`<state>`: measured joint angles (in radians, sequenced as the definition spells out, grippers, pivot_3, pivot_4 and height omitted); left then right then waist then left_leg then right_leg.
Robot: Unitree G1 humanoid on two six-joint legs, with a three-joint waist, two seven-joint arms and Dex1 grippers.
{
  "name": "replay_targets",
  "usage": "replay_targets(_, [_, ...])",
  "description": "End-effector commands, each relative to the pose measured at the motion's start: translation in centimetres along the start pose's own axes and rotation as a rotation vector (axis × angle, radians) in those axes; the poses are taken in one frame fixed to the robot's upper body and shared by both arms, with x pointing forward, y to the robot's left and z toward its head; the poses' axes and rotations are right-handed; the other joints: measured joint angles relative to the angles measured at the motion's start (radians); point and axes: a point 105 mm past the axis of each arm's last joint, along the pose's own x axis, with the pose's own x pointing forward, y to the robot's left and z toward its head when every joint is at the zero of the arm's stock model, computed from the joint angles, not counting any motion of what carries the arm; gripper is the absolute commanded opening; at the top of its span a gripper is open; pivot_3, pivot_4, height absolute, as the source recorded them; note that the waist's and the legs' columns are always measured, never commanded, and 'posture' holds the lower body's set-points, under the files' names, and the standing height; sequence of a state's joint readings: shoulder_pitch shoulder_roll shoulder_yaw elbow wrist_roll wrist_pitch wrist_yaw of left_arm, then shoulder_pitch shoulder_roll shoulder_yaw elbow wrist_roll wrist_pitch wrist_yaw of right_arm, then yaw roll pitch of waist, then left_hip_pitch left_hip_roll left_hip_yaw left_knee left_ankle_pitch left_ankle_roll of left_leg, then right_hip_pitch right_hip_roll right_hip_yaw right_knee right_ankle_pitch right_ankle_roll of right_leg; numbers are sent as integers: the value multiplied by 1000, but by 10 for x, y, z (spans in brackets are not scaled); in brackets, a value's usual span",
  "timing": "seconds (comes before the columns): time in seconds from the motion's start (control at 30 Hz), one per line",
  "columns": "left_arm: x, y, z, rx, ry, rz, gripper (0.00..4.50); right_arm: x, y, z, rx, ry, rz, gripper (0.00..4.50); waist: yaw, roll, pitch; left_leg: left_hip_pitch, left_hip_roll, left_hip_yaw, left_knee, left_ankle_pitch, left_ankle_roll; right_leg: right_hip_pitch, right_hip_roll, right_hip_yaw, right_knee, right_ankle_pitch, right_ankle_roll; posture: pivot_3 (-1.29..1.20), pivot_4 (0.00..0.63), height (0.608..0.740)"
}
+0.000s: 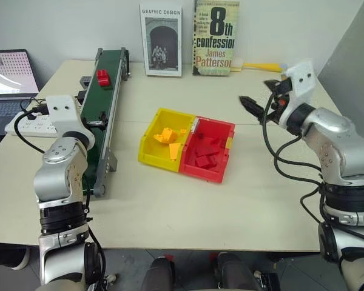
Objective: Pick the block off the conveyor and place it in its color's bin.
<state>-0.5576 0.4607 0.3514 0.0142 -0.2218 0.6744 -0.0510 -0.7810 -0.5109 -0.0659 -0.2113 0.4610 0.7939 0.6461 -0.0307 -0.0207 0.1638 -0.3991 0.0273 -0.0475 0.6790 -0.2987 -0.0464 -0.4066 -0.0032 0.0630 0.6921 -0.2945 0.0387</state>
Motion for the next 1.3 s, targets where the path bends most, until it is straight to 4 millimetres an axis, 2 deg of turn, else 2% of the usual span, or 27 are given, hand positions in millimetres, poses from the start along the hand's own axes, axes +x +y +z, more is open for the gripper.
replay_targets(0.03, [2, 2, 11, 7, -25, 14, 4488, -1, 35, 24, -35, -30, 233, 4500, 0, 0, 0, 0, 0, 0, 0, 0, 0, 0, 0, 0, 0, 0, 0, 0, 150, 740])
replay_targets(0.13, [2, 2, 10, -2, -23, 18, 4488, -2, 47, 24, -57, -3, 326, 4500, 3, 0, 0, -1, 0, -1, 0, 0, 0, 0, -1, -1, -1, 0, 0, 0, 150, 740])
replay_targets(0.4, [0, 7, 6, -1, -6, 36, 4488, -3, 59, 24, -61, 6, 394, 4500, 2, 0, 0, -1, 1, -2, 0, 0, 0, 1, -2, -1, -1, 0, 0, 0, 150, 740])
replay_targets(1.17, [13, 0, -5, 0, 55, 35, 4488, -10, 59, 25, -58, 31, 394, 4500, 3, 0, 0, -1, 1, -2, 0, 0, 0, 1, -2, -1, -2, 0, 0, 0, 150, 740])
replay_targets(1.3, [13, 0, -6, -10, 57, 37, 3829, -10, 57, 26, -61, 32, 390, 4500, 3, 0, 0, -1, 1, -2, 0, 0, 0, 1, -2, -1, -2, 0, 0, 0, 150, 740])
